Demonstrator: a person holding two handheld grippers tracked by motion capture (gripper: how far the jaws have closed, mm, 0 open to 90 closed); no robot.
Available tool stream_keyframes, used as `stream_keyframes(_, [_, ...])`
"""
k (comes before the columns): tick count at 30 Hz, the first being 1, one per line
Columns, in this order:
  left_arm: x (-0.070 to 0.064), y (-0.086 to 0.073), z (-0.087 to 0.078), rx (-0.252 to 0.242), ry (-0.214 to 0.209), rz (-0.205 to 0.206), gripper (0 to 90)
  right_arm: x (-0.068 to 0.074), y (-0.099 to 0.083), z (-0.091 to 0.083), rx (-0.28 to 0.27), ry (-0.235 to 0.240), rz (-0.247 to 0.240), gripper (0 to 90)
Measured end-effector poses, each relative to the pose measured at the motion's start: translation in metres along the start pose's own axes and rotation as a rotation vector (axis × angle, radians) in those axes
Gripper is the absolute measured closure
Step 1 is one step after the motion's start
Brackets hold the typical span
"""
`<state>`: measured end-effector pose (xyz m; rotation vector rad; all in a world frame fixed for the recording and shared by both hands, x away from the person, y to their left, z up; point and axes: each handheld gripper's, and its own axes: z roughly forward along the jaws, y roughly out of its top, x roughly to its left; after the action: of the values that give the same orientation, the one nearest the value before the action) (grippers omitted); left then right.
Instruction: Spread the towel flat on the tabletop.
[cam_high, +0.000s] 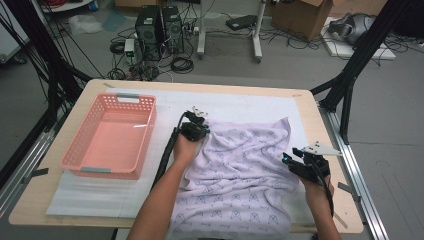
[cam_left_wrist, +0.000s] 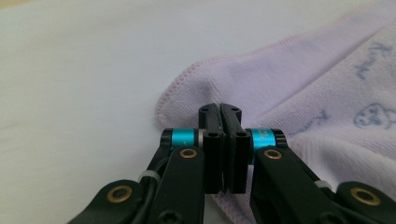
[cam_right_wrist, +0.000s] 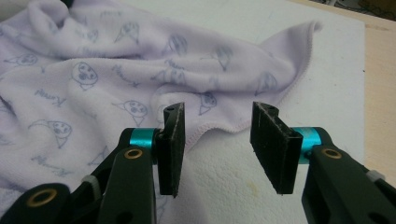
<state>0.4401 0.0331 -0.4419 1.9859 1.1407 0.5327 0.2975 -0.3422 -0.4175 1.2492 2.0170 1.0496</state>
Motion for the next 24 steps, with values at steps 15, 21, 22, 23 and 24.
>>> stream_keyframes(15, [0.035,-0.008,-0.043,-0.149,-0.057,-0.133,44.5,-0.004,-0.001,0.002,-0.003,0.004,0.014,54.3])
stream_keyframes(21, [0.016,-0.007,-0.056,-0.189,-0.182,-0.129,42.9,-0.005,-0.002,0.0,-0.002,0.002,0.019,53.8])
stream_keyframes(22, [0.014,-0.008,-0.057,-0.189,-0.197,-0.132,42.7,-0.005,-0.002,0.0,-0.004,0.002,0.018,53.8])
stream_keyframes(23, [0.01,-0.01,-0.059,-0.19,-0.211,-0.127,42.3,-0.006,-0.002,-0.001,-0.006,0.001,0.02,53.9])
stream_keyframes(24, [0.006,-0.012,-0.059,-0.186,-0.229,-0.12,42.2,-0.006,-0.002,-0.001,-0.008,-0.001,0.021,53.9])
